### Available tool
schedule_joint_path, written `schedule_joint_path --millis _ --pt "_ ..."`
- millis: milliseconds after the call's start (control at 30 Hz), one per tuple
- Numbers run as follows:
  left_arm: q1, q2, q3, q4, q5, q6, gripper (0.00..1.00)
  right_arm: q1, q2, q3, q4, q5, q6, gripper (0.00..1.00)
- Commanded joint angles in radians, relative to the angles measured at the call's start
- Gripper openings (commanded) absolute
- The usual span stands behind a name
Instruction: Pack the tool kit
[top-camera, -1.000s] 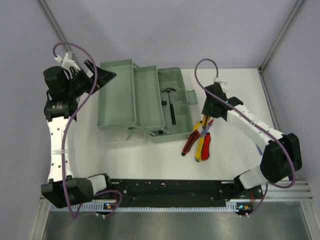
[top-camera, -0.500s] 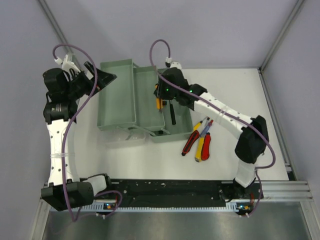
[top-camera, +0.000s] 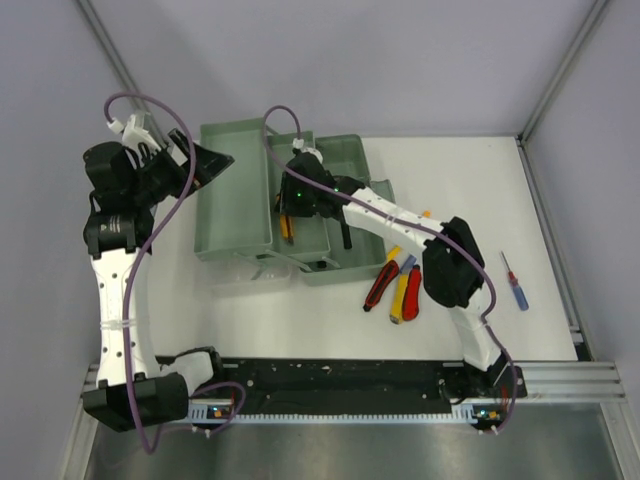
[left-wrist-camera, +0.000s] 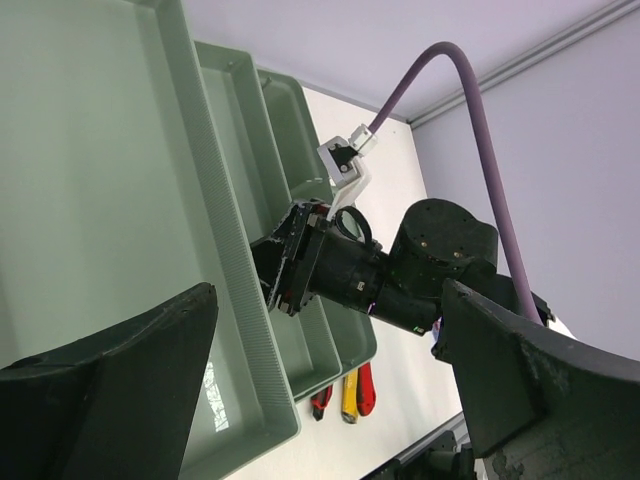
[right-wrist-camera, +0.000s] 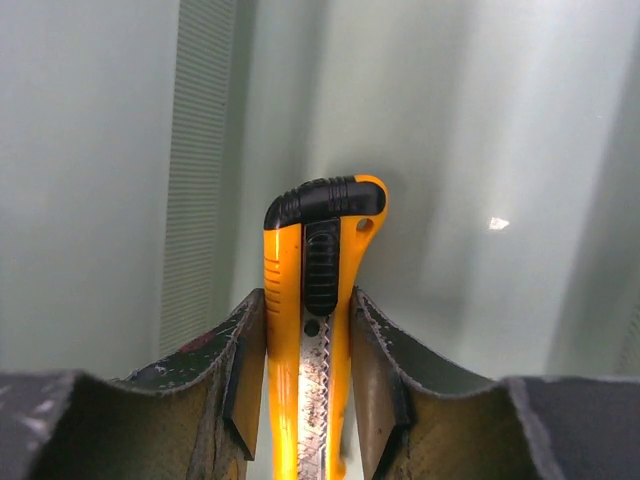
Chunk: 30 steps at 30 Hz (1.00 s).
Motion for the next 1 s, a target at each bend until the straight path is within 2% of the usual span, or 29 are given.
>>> schedule_joint_path --millis 0,167,400,500,633,767,967 --pt "-0.003 -0.012 0.028 -0.001 -0.01 0.03 0.96 0.015 0.014 0.071 0.033 -0.065 0.069 0.41" --pt "-0.005 -0.009 0.027 -0.009 -0.016 0.039 0.96 0.015 -0.009 0.067 0.015 -0.016 0.066 0.53" --pt "-0.005 0.0 0.037 -0.007 -0.018 0.041 0.96 0.015 -0.109 0.022 0.007 0.098 -0.012 0.41" --pt "-0.021 0.008 0.047 -0.006 0.008 0.058 0.96 0.015 -0.181 0.017 -0.017 0.145 -0.081 0.41" --pt "-0.142 0.025 0.099 -0.03 -0.004 0.171 0.97 0.01 -0.305 -0.038 -0.027 0.219 -0.164 0.46" --pt "-0.222 0.056 0.119 -0.05 -0.028 0.198 0.97 -0.054 -0.452 -0.176 -0.059 0.262 -0.161 0.5" --pt "-0.346 0.091 0.122 -0.049 -0.039 0.256 0.97 -0.18 -0.713 -0.5 -0.143 0.354 -0.148 0.59"
